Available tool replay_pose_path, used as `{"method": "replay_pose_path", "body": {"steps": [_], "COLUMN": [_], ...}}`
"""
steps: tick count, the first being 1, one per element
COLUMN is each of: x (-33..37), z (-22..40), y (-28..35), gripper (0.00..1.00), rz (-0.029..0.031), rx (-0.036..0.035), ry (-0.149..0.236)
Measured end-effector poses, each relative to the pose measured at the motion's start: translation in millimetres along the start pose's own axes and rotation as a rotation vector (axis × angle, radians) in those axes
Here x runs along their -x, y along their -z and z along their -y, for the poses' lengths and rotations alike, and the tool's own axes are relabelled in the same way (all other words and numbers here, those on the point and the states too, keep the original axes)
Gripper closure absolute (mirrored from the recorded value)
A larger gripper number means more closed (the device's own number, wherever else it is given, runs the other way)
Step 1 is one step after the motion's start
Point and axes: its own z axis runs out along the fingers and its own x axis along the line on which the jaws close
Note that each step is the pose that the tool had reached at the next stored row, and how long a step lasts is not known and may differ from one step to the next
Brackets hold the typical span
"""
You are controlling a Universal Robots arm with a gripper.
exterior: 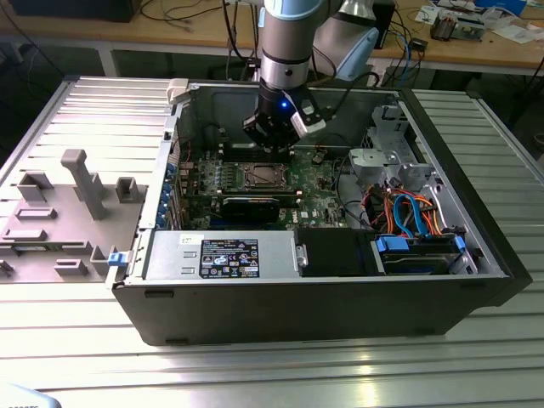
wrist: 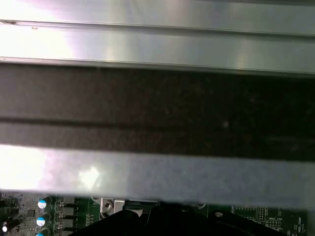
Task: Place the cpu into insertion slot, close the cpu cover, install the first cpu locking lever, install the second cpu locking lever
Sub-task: 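Install the second cpu locking lever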
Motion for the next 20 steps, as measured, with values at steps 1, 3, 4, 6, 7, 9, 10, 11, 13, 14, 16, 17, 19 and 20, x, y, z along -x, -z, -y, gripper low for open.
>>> {"method": "replay_pose_path", "body": {"steps": [1,3,4,6,7,9,10,11,13,14,16,17,19,20], "x": [-0.1,-0.3,-0.4,-0.8,-1.0,-1.3,-1.4,-1.5,-1.7,-1.9,-2.0,-2.1,-2.2,-2.2], "z": [1.4,4.6,7.3,12.7,15.2,20.3,22.0,24.0,25.9,26.9,26.9,26.9,26.7,26.6], "y": [0.4,1.6,2.1,2.6,2.8,3.9,4.8,6.6,9.6,14.1,24.4,28.2,35.1,40.0], "gripper": [0.89,0.89,0.89,0.89,0.89,0.89,0.89,0.89,0.89,0.89,0.89,0.89,0.89,0.89], "rz": [0.0,-0.0001,0.0,0.0,0.0,-0.0001,-0.0001,-0.0001,-0.0001,-0.0001,0.0,-0.0001,0.0,0.0], "rx": [0.0,-0.0002,0.0,0.0,0.0,-0.0001,-0.0002,-0.0001,-0.0003,-0.0001,-0.0002,-0.0002,-0.0001,0.0], "ry": [0.0,0.0,0.0,0.0,0.0,0.0,0.0,0.0,0.0,0.0,0.0,0.0,0.0,0.0]}}
